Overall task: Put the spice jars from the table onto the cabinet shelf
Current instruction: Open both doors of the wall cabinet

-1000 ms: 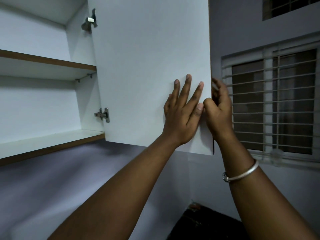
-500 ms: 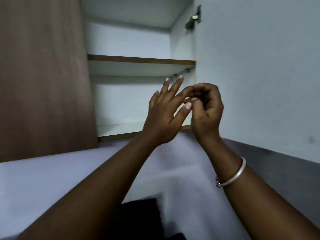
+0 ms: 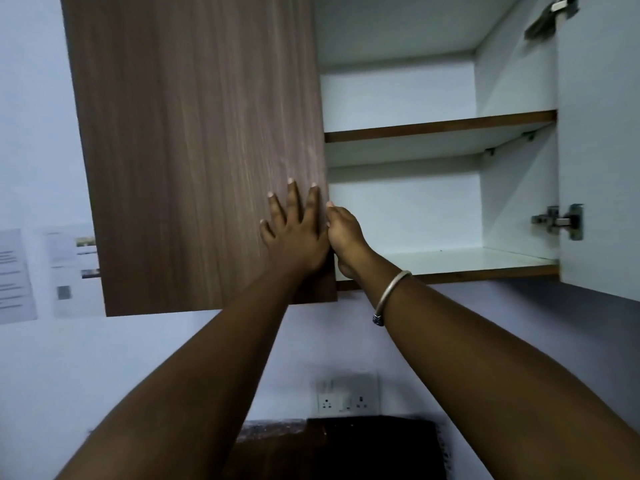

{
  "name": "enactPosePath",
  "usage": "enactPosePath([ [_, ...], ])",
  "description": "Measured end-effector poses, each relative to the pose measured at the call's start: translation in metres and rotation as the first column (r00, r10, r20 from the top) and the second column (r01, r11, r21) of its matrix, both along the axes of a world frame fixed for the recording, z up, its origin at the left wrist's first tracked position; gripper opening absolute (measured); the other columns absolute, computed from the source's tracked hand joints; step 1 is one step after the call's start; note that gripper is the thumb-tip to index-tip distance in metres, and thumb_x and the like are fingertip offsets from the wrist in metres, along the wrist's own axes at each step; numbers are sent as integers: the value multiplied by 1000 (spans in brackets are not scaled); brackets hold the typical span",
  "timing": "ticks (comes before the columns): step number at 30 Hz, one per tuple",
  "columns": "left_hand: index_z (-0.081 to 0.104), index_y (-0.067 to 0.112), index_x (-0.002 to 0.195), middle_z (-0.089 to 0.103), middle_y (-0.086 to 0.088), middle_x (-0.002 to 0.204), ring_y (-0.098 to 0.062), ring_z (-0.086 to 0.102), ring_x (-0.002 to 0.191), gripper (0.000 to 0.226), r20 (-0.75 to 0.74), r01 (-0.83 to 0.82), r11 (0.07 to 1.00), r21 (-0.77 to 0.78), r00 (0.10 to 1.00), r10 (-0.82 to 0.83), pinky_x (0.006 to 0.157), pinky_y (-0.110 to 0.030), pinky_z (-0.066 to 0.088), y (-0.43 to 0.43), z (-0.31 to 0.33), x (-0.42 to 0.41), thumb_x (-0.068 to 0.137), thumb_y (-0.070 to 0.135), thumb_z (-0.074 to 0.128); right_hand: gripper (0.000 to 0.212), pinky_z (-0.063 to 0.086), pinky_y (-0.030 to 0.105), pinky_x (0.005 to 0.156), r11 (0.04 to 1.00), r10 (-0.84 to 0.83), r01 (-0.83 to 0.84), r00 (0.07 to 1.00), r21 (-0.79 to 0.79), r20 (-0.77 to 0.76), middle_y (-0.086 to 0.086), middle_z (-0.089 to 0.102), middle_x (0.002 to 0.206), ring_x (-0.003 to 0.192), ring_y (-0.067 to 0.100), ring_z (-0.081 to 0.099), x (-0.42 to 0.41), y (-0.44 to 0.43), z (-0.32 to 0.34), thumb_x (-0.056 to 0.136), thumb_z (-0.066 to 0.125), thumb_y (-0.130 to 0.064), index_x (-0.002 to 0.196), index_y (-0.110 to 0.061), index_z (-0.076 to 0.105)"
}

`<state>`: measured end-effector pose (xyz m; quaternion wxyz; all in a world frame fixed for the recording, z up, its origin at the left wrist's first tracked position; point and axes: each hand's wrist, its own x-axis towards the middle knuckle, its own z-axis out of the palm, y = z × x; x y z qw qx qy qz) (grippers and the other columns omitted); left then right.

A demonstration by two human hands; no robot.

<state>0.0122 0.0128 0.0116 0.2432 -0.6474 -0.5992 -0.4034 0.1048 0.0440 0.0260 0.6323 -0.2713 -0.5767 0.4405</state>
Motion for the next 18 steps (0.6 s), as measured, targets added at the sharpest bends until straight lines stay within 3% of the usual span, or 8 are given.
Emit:
enactPosePath([
  [2, -9, 39, 162, -28, -2, 170, -40, -26, 154, 73, 3, -17, 1000, -10, 1000, 17, 121, -70, -1, 4, -1, 6, 105, 58, 32, 36, 55, 28, 81, 999, -5, 3, 998, -32, -59, 13, 70, 114, 93, 17, 67, -3, 1, -2, 110, 38, -28, 119, -6, 65],
  [6, -12, 36, 162, -29, -5, 169, -42, -27, 153, 74, -14, -79, 997, 18, 997, 79, 119, -72, 0, 4, -6, 12, 104, 61, 27, 38, 54, 44, 104, 999, -1, -2, 996, -42, -87, 17, 72, 120, 115, 32, 68, 5, -4, -11, 109, 37, -21, 124, -5, 68],
  [10, -11, 31, 163, -23, -11, 171, -46, -21, 154, 87, -27, -133, 986, 100, 990, 136, 118, -73, 3, -15, -12, 15, 98, 63, 37, 34, 59, 35, 84, 999, 43, -42, 994, 14, -100, 13, 78, 105, 98, 29, 73, 11, -29, -15, 103, 42, -9, 106, -6, 76],
  [13, -9, 29, 164, -19, -13, 171, -47, -18, 155, 95, 11, -95, 981, 170, 995, 95, 119, -73, 4, -43, -17, 18, 93, 60, 46, 32, 60, 29, 75, 991, 113, -101, 981, 83, -160, 5, 79, 92, 87, 20, 73, 12, -58, -19, 105, 45, -11, 97, -11, 76],
  [16, -7, 29, 164, -18, -9, 172, -43, -16, 156, 96, 45, -17, 968, 251, 999, 6, 120, -71, 6, -88, -22, 9, 92, 55, 50, 24, 55, 37, 80, 964, 214, -174, 957, 202, -195, 11, 72, 89, 85, 26, 66, 2, -94, -28, 106, 52, -15, 93, -9, 71],
  [18, -6, 32, 164, -18, -3, 173, -38, -15, 158, 97, 42, 69, 952, 300, 995, -86, 122, -68, 7, -124, -24, -8, 90, 50, 54, 21, 49, 38, 73, 926, 276, -210, 944, 314, -182, 15, 62, 83, 80, 27, 55, -10, -121, -34, 103, 56, -19, 88, -9, 68],
])
